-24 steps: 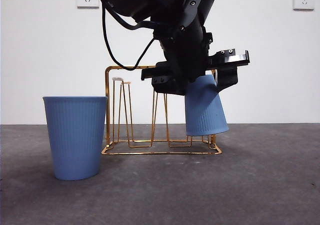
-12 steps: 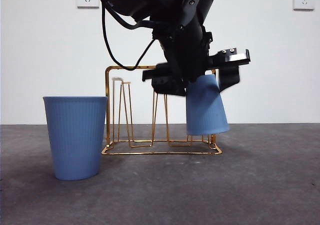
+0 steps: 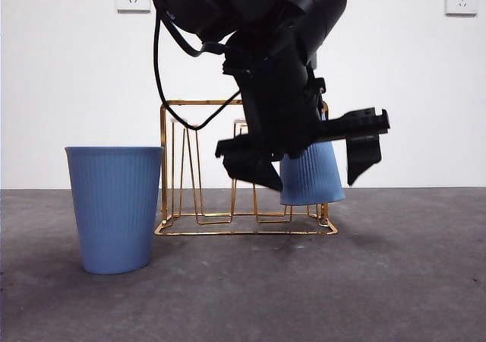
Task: Pick up cup 1,put cup 1 in the cup rack,pick up cup 2,put cup 2 in the cup rack
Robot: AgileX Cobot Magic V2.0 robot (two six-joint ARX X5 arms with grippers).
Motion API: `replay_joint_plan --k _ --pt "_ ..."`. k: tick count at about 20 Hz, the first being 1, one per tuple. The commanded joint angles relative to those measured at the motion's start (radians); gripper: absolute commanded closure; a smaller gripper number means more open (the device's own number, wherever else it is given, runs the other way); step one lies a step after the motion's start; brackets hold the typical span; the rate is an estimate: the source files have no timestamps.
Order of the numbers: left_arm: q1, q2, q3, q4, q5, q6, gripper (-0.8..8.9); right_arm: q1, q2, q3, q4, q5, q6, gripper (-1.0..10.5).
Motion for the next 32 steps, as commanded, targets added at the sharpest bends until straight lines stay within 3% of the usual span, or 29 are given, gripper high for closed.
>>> replay_joint_plan --k 1,7,11,15,21,25,32 --pt "-0.011 0.011 -0.008 -0.051 0.045 -0.053 3.65 0.000 -0.002 -0.009 0.013 0.003 -0.008 7.6" --pt "-0.066 -0.014 -0.008 -0.159 0.137 -0.083 3.66 0.000 -0.002 -0.009 0.013 0.003 -0.007 7.6" --pt "-0.109 -0.114 -0.008 -0.196 0.319 -0.078 3.74 0.000 -0.002 -0.009 0.028 0.003 -0.001 7.6" --pt "-0.151 -0.345 -0.008 -0.279 0.359 0.014 3.74 0.000 0.005 -0.009 0.102 -0.054 0.031 7.6" --pt "-0.162 -0.819 -0.008 -0.521 0.217 0.150 3.74 0.000 0.147 -0.009 0.292 -0.296 0.090 7.5" --pt "-0.162 -1.102 -0.008 -0.710 0.072 0.164 3.74 0.003 0.375 -0.009 0.485 -0.485 0.147 5.4" --pt "-0.162 -1.304 -0.008 -0.932 0.015 0.135 3.74 0.104 0.705 -0.007 0.753 -0.492 0.265 5.3"
